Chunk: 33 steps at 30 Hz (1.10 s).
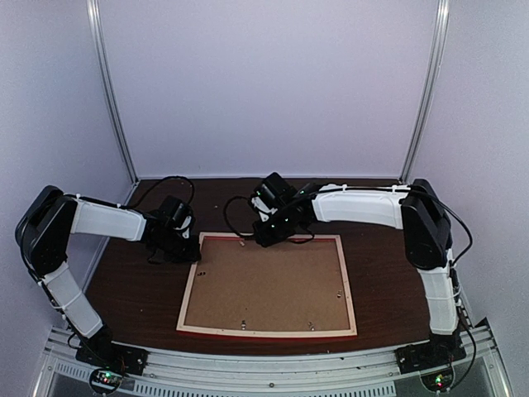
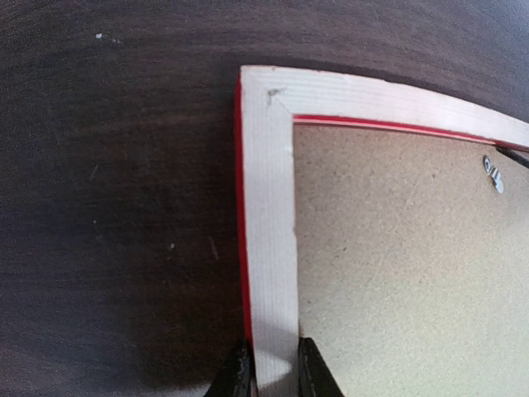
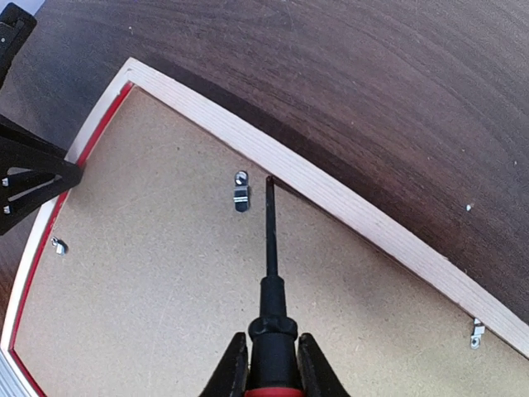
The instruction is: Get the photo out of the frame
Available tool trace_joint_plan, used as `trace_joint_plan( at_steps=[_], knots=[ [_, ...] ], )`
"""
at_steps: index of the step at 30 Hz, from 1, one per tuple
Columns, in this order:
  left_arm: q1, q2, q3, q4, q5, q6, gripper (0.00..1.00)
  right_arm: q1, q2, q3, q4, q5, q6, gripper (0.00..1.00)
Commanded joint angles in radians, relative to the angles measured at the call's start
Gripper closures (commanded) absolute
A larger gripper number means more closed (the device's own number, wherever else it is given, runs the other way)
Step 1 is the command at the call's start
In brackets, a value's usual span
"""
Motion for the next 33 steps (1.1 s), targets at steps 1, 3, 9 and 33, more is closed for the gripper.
trace_joint_plan(
  at_steps=[1,3,9,33],
  knots=[
    [-0.005,0.024,-0.037,-0.108,-0.010,0.022,0.82,-0.001,-0.058,-0.038,-0.040,0.033,0.021,1.00],
    [-0.005,0.023,-0.036,-0.108,-0.010,0.022,0.82,0.002,-0.059,-0.043,-0.036,0.022,0.027,1.00],
    [-0.005,0.019,-0.034,-0.110,-0.005,0.021,0.82,0.030,-0.029,-0.023,-0.028,0.003,0.036,1.00],
    [-0.005,-0.047,-0.031,-0.123,-0.017,0.047,0.78,0.058,-0.175,-0.071,-0.123,0.184,0.020,1.00]
  ],
)
